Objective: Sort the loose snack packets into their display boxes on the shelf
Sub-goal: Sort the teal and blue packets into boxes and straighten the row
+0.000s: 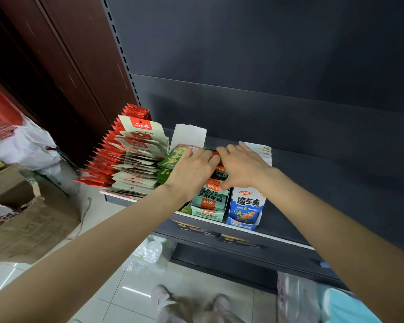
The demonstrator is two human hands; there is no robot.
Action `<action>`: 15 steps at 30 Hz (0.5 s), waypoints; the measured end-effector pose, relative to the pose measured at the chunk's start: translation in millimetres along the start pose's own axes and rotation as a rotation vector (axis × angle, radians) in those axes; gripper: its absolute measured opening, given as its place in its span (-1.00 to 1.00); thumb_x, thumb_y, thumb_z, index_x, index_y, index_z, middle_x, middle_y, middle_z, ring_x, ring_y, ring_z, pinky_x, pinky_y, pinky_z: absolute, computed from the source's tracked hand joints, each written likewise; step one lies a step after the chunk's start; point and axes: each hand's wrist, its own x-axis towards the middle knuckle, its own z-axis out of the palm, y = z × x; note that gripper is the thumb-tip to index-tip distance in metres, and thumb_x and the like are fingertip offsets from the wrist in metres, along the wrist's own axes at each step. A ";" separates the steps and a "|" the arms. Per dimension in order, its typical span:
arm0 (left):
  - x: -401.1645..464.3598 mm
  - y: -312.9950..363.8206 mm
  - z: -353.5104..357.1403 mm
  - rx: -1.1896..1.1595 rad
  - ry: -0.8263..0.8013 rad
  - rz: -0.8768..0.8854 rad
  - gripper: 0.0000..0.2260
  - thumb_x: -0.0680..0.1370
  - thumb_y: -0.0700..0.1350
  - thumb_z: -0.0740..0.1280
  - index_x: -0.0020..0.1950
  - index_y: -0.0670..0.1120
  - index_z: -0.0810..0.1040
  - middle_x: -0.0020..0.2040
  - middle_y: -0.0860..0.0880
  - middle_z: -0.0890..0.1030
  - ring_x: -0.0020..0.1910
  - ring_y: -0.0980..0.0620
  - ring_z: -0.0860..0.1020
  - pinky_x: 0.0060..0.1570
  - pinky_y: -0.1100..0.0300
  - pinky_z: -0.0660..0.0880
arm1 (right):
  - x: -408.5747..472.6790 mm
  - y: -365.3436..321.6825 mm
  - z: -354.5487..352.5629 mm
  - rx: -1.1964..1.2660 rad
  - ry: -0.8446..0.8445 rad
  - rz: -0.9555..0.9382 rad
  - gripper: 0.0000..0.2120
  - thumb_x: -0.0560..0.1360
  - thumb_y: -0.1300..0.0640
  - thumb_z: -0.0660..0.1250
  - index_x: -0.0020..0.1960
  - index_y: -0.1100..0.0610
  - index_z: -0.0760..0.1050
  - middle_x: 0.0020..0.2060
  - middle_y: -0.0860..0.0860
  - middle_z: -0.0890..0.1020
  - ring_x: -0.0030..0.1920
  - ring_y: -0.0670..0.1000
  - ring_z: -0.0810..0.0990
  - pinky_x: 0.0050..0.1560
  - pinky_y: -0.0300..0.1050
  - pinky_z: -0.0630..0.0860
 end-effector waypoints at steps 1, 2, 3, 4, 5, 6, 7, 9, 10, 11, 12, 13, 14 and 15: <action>-2.1 0.1 -1.0 0.011 0.051 0.047 -0.63 0.17 -0.18 0.58 -0.11 -0.09 0.56 -0.24 -0.03 0.58 -0.27 -0.03 0.55 -0.29 0.15 0.42 | 1.2 -2.4 4.5 -0.014 0.052 0.001 -0.17 0.33 -0.15 0.46 0.42 0.18 0.17 0.24 0.13 0.42 0.33 0.12 0.35 0.48 0.00 0.05; -5.7 0.9 -2.5 0.006 0.073 0.115 -0.63 0.11 -0.24 0.58 -0.16 -0.09 0.57 -0.30 -0.02 0.56 -0.34 -0.01 0.53 -0.37 0.19 0.42 | 1.7 -4.8 6.8 -0.019 0.089 -0.002 -0.26 0.36 -0.08 0.45 0.38 0.19 0.21 0.20 0.13 0.43 0.30 0.13 0.37 0.45 -0.03 0.11; -9.6 2.7 -2.2 0.009 0.075 0.208 -0.63 0.08 -0.29 0.57 -0.18 -0.09 0.58 -0.33 -0.01 0.55 -0.38 0.01 0.52 -0.42 0.21 0.41 | 1.8 -6.5 7.2 -0.020 0.112 -0.005 -0.34 0.39 -0.02 0.43 0.35 0.19 0.24 0.17 0.14 0.44 0.27 0.13 0.38 0.39 -0.05 0.17; -12.7 5.4 0.4 0.035 0.053 0.301 -0.63 0.07 -0.30 0.56 -0.18 -0.08 0.60 -0.33 0.00 0.56 -0.39 0.03 0.52 -0.44 0.23 0.41 | 1.6 -7.5 7.1 -0.016 0.126 -0.006 -0.41 0.42 0.02 0.40 0.33 0.20 0.25 0.16 0.14 0.44 0.25 0.14 0.39 0.32 -0.06 0.24; -14.8 9.2 -0.1 0.056 0.003 0.376 -0.65 0.08 -0.27 0.56 -0.20 -0.07 0.62 -0.33 0.01 0.57 -0.39 0.04 0.53 -0.42 0.24 0.42 | 1.1 -7.4 6.8 -0.011 0.135 -0.005 -0.44 0.43 0.05 0.38 0.33 0.20 0.26 0.16 0.15 0.44 0.23 0.14 0.39 0.24 -0.07 0.30; -15.7 13.5 0.0 0.070 -0.037 0.425 -0.69 0.09 -0.24 0.57 -0.23 -0.06 0.63 -0.33 0.02 0.60 -0.37 0.05 0.55 -0.37 0.25 0.44 | 0.7 -6.7 6.6 -0.004 0.141 -0.004 -0.45 0.43 0.05 0.38 0.33 0.19 0.26 0.15 0.14 0.45 0.21 0.13 0.40 0.18 -0.08 0.33; -15.7 17.0 0.2 0.087 -0.080 0.445 -0.75 0.14 -0.22 0.56 -0.24 -0.06 0.64 -0.30 0.02 0.62 -0.32 0.04 0.58 -0.28 0.25 0.47 | 0.8 -5.6 6.8 0.006 0.145 -0.007 -0.44 0.43 0.04 0.40 0.32 0.18 0.27 0.14 0.13 0.46 0.19 0.12 0.41 0.13 -0.08 0.35; -14.9 21.9 -0.1 0.136 -0.239 0.413 -0.83 0.36 -0.28 0.42 -0.08 -0.11 0.62 -0.09 -0.05 0.65 -0.09 -0.02 0.60 0.02 0.16 0.46 | 0.3 -3.9 7.1 0.040 0.149 -0.010 -0.41 0.41 0.00 0.42 0.32 0.16 0.28 0.13 0.12 0.47 0.17 0.11 0.42 0.08 -0.08 0.38; -14.3 23.7 3.8 0.177 -0.325 0.398 -0.81 0.44 -0.33 0.32 0.01 -0.14 0.58 0.01 -0.08 0.63 0.01 -0.06 0.57 0.12 0.11 0.42 | -0.1 -3.2 6.9 0.054 0.147 -0.011 -0.41 0.40 0.00 0.42 0.32 0.15 0.28 0.12 0.12 0.48 0.16 0.11 0.43 0.07 -0.07 0.39; -13.8 23.7 2.4 0.195 -0.395 0.382 -0.79 0.48 -0.35 0.27 0.06 -0.15 0.55 0.06 -0.09 0.61 0.05 -0.08 0.56 0.14 0.09 0.41 | -0.3 -2.6 7.0 0.061 0.146 -0.012 -0.41 0.40 0.00 0.42 0.32 0.15 0.29 0.12 0.11 0.48 0.16 0.11 0.43 0.07 -0.07 0.39; -13.5 22.7 -1.0 0.188 -0.429 0.365 -0.80 0.51 -0.35 0.24 0.07 -0.16 0.53 0.07 -0.10 0.61 0.05 -0.09 0.57 0.10 0.09 0.43 | -0.4 -2.2 7.3 0.062 0.145 -0.011 -0.41 0.40 0.00 0.43 0.32 0.15 0.29 0.12 0.11 0.48 0.16 0.11 0.43 0.06 -0.07 0.39; -13.2 21.6 -2.5 0.165 -0.447 0.339 -0.82 0.54 -0.33 0.22 0.09 -0.16 0.51 0.08 -0.10 0.60 0.04 -0.09 0.58 0.04 0.10 0.46 | -0.7 -2.0 7.3 0.061 0.144 -0.010 -0.41 0.39 0.00 0.43 0.31 0.16 0.29 0.11 0.11 0.48 0.16 0.11 0.44 0.05 -0.07 0.39; -13.5 20.0 -1.0 0.124 -0.459 0.310 -0.84 0.57 -0.28 0.21 0.11 -0.15 0.50 0.09 -0.10 0.59 0.04 -0.09 0.59 0.00 0.11 0.47 | -0.7 -1.8 7.9 0.063 0.143 -0.010 -0.42 0.39 0.00 0.43 0.31 0.16 0.29 0.11 0.11 0.48 0.15 0.11 0.44 0.03 -0.08 0.39; -13.0 17.9 -1.1 0.074 -0.478 0.279 -0.86 0.59 -0.22 0.21 0.13 -0.15 0.48 0.10 -0.10 0.59 0.05 -0.10 0.58 -0.02 0.10 0.47 | -0.7 -1.2 8.4 0.065 0.144 -0.011 -0.42 0.39 0.01 0.43 0.30 0.15 0.29 0.10 0.11 0.48 0.15 0.11 0.44 0.02 -0.08 0.39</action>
